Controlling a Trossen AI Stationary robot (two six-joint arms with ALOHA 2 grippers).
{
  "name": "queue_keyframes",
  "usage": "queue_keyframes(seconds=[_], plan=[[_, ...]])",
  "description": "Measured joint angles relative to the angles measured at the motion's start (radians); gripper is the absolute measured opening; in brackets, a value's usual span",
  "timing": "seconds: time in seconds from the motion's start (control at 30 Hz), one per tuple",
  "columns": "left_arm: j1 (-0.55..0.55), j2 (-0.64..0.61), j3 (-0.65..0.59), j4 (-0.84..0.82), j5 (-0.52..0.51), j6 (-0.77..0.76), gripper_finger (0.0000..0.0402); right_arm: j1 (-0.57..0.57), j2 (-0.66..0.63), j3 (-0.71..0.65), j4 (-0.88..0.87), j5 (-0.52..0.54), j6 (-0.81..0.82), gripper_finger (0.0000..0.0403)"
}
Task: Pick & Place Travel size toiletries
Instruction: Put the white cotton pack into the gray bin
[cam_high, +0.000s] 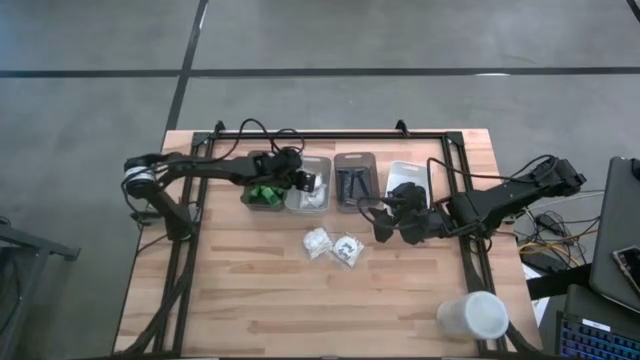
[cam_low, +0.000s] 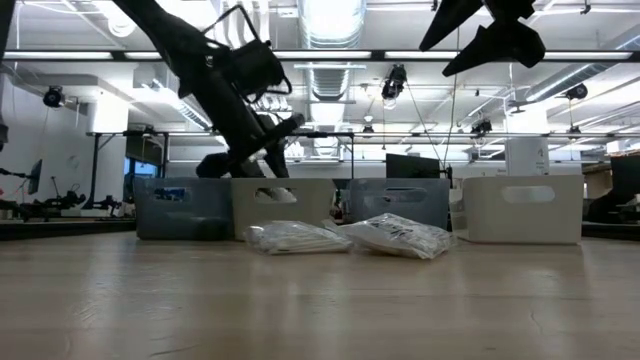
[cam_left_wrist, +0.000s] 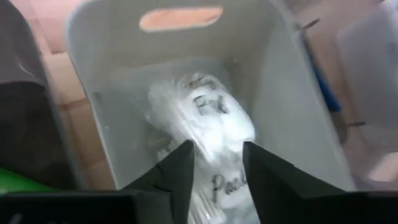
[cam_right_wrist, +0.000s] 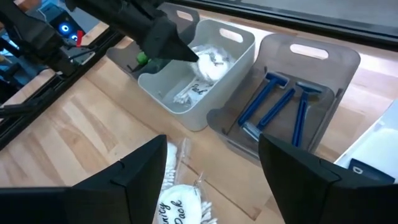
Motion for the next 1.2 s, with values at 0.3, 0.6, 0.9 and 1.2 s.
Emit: queue_keyframes(seconds=[0.3,0.6,0.9,1.2], plan=[[-0.064,-0.203,0.002,-0.064,0.013,0.081,0.0165,0.001,0.0,0.0,-0.008,-0.023,-0.017,0.0271],[-0.312,-0.306,-0.003,-0.057,0.205,0.458,0.0165,-0.003,0.005,-0.013,-0.027,-0.129,-0.027,0.0294],[-0.518,-0.129,-0.006,-0.118,-0.004,0.392,0.0165,-0.001,0.005,-0.013,-0.024,-0.162,-0.027,0.0307],[-0.506,0.005,-0.006,-0.141,-0.013,0.289,0.0165,0.004,0.005,-0.013,-0.023,-0.195,-0.027,0.0305]])
